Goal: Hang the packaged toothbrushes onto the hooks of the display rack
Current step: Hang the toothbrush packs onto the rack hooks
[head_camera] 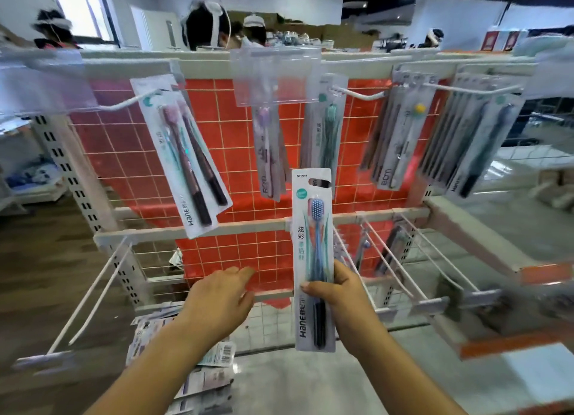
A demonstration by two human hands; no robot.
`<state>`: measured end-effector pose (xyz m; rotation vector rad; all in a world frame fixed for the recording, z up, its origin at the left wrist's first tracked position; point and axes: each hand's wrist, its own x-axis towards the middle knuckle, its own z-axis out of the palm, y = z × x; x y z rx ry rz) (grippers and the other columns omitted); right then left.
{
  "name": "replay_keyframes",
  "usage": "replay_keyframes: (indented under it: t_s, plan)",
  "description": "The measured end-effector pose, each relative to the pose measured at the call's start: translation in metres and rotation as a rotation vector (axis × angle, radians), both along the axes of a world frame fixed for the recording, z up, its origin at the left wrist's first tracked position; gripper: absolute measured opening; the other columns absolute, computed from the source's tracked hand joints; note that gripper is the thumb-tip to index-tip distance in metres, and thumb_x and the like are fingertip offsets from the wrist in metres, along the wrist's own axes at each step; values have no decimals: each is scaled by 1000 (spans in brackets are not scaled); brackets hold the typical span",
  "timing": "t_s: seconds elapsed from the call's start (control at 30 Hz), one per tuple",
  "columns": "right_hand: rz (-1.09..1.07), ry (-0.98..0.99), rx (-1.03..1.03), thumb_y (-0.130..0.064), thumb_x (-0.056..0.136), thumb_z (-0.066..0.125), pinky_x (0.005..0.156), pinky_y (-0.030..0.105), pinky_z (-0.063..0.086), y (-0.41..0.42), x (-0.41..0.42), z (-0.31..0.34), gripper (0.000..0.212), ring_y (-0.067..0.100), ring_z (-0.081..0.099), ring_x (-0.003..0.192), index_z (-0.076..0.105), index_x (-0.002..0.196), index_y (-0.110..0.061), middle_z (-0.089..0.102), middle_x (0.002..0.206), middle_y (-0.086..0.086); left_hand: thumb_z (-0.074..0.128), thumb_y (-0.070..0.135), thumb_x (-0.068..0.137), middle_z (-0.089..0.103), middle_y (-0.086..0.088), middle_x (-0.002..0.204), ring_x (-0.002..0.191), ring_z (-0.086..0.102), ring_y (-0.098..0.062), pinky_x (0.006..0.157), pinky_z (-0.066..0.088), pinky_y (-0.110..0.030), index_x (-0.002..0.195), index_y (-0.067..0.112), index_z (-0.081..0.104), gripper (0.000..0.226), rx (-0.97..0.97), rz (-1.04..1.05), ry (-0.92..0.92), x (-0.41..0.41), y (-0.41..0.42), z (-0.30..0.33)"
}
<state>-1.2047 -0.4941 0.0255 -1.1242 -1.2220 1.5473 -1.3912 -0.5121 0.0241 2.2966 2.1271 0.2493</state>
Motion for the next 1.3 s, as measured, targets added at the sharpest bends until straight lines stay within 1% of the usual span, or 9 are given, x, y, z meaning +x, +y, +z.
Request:
replay_keyframes:
  t_s: [0.23,0.4,0.5,0.7,0.9,1.0,1.1,1.2,1.3]
  plan:
    - [7,2,24,8,82,59,56,19,52,21,55,2,31,15,66,76,62,101,-16,69,87,1,40,34,95,58,7,120,108,55,-13,87,48,-28,130,27,45,35,18,11,26,49,14,3]
    - [16,-3,4,8,81,60,57,22,52,39,95,0,31,15,68,74,62,104,-13,71,88,2,39,35,95,59,6,117,104,57,-13,83,49,-27,124,27,48,31,16,24,24,91,27,4]
    - [22,-2,12,9,81,59,62,25,54,51,120,-1,32,15,69,75,62,98,-18,72,86,0,38,36,96,59,6,118,106,56,-14,84,47,-27,127,27,47,33,24,41,38,117,36,4]
    - [12,12,20,10,80,59,76,39,56,75,174,-1,30,30,67,89,63,97,-14,71,94,10,38,35,96,57,5,123,111,55,-17,86,48,-30,128,26,47,35,-13,49,20,172,58,2]
    - [30,3,29,9,81,58,79,38,57,95,220,2,33,25,69,86,61,98,-19,72,94,7,39,36,96,57,6,122,110,54,-16,86,48,-29,132,29,43,38,19,54,-7,219,73,-1]
    - [22,22,49,6,82,59,86,44,54,105,238,7,31,27,68,92,62,106,-14,72,98,8,39,35,96,57,5,122,111,54,-16,86,48,-30,129,27,47,35,25,70,2,235,78,0]
    - [21,84,84,-3,87,58,87,42,54,112,253,12,28,26,68,95,60,114,-8,71,102,9,39,36,96,58,4,120,108,55,-16,83,46,-29,125,24,50,33,37,82,1,249,82,-2]
    - [14,120,107,-17,89,58,84,43,55,117,265,20,25,25,69,94,61,113,-12,72,101,8,41,36,95,60,4,114,104,57,-16,80,45,-28,119,23,53,30,53,86,-20,261,82,-3]
    - [1,151,144,-22,88,58,83,42,56,125,275,35,22,26,69,92,62,109,-16,72,100,8,42,35,94,62,4,111,101,59,-16,77,45,-27,119,23,55,30,61,86,-44,268,83,-1]
